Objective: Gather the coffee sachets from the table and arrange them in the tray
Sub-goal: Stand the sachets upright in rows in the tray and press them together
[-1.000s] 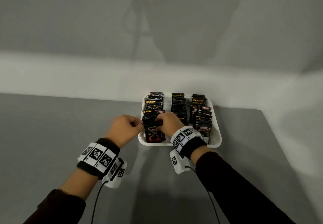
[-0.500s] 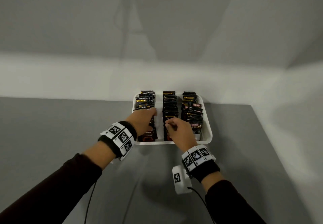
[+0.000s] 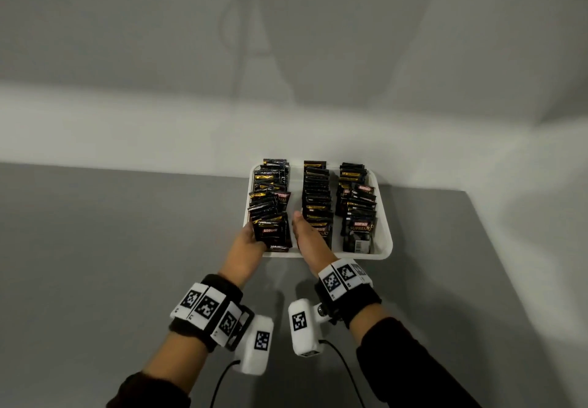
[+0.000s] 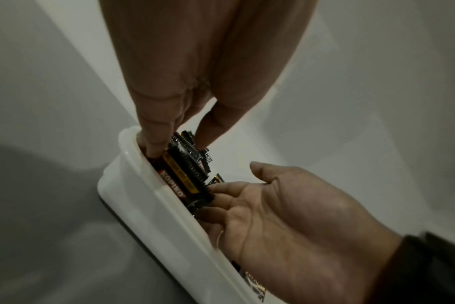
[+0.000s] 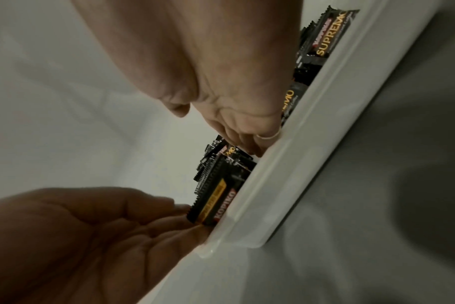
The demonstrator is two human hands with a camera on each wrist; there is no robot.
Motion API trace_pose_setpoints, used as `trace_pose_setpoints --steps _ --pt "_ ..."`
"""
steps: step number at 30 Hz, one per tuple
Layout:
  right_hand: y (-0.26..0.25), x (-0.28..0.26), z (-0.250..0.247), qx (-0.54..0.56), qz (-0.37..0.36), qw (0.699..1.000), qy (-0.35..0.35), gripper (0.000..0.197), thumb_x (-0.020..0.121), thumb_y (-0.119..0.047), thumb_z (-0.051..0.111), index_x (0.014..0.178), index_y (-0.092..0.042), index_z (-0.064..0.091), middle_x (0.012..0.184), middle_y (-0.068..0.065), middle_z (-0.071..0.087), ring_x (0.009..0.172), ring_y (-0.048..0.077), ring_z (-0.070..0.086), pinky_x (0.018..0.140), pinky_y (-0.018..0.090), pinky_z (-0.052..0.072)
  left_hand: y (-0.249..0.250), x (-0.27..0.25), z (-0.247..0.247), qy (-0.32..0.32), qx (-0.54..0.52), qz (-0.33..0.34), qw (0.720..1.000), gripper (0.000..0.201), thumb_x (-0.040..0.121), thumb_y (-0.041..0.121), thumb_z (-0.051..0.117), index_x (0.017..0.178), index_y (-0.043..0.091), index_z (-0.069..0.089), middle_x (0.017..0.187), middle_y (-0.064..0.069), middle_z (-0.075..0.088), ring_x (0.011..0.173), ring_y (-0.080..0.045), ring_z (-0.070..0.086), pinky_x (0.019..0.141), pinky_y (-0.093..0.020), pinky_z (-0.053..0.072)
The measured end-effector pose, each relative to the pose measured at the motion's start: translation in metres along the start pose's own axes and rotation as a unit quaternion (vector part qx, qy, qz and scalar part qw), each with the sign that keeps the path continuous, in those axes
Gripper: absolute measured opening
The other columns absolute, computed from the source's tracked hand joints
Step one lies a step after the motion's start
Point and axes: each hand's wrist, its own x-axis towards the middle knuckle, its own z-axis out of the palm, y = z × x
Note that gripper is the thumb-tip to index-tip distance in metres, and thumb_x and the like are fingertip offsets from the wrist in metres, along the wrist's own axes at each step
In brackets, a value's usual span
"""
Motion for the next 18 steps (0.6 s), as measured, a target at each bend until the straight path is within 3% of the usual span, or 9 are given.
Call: trace_pose_setpoints --steps 2,4,5,7,9,12,18 --pt "0.002 0.006 0.001 0.058 0.033 0.998 0.003 0.042 0.102 -0.032 0.027 0.118 -0.008 0.057 0.11 0.006 0.062 0.106 0.017 0.058 0.093 0.027 0.043 0.0 0.006 0.001 0.002 0.067 -0.002 0.998 0.043 0.083 -0.017 0.046 0.124 -0.004 0.047 0.118 -0.019 0.06 0.111 -0.028 0.057 0.081 -0.017 0.047" --pt "-0.001 0.011 0.001 0.062 0.056 0.996 0.003 0.032 0.099 -0.015 0.03 0.091 -0.007 0.06 0.082 0.005 0.063 0.074 0.011 0.062 0.068 0.021 0.047 0.0 0.014 0.0 0.001 0.138 0.008 0.99 0.044 0.082 -0.01 0.053 0.125 -0.001 0.043 0.114 -0.016 0.061 0.108 -0.028 0.057 0.081 -0.024 0.043" --pt "-0.003 0.014 0.0 0.011 0.062 0.998 0.003 0.026 0.094 -0.005 0.033 0.09 -0.003 0.058 0.079 0.008 0.059 0.069 0.014 0.06 0.064 0.022 0.045 -0.001 0.017 0.001 -0.007 0.176 0.01 0.984 0.049 0.082 -0.006 0.057 0.127 0.001 0.039 0.111 -0.013 0.06 0.104 -0.026 0.058 0.079 -0.025 0.042" --pt "-0.003 0.018 -0.001 -0.12 0.047 0.992 -0.001 0.027 0.084 0.006 0.038 0.108 0.002 0.051 0.091 0.014 0.054 0.082 0.023 0.056 0.073 0.034 0.045 -0.001 0.026 0.0 -0.022 0.212 -0.004 0.977 0.058 0.079 -0.002 0.062 0.129 0.005 0.033 0.111 -0.011 0.061 0.102 -0.025 0.059 0.084 -0.032 0.047" --pt "-0.003 0.018 0.0 -0.176 0.033 0.984 -0.014 0.04 0.082 0.007 0.045 0.12 -0.004 0.047 0.104 0.015 0.059 0.096 0.028 0.058 0.087 0.042 0.048 -0.001 0.035 0.0 -0.012 0.232 -0.008 0.973 0.056 0.079 -0.003 0.062 0.128 0.005 0.035 0.112 -0.015 0.062 0.104 -0.03 0.06 0.091 -0.041 0.049" --pt "-0.002 0.019 0.002 -0.171 0.012 0.985 -0.013 0.041 0.085 0.001 0.054 0.125 -0.006 0.047 0.116 0.015 0.06 0.108 0.028 0.057 0.097 0.042 0.045 0.001 0.045 0.001 0.006 0.255 0.004 0.967 0.046 0.082 0.003 0.06 0.125 0.006 0.042 0.114 -0.015 0.063 0.105 -0.031 0.06 0.093 -0.039 0.048" --pt "-0.003 0.03 0.006 -0.186 0.026 0.982 0.009 0.031 0.095 -0.01 0.044 0.125 -0.001 0.047 0.121 0.02 0.057 0.111 0.032 0.055 0.099 0.043 0.043 0.001 0.052 0.008 -0.004 0.243 -0.016 0.97 0.043 0.084 0.006 0.06 0.124 0.002 0.044 0.116 -0.016 0.061 0.107 -0.031 0.058 0.089 -0.034 0.046"
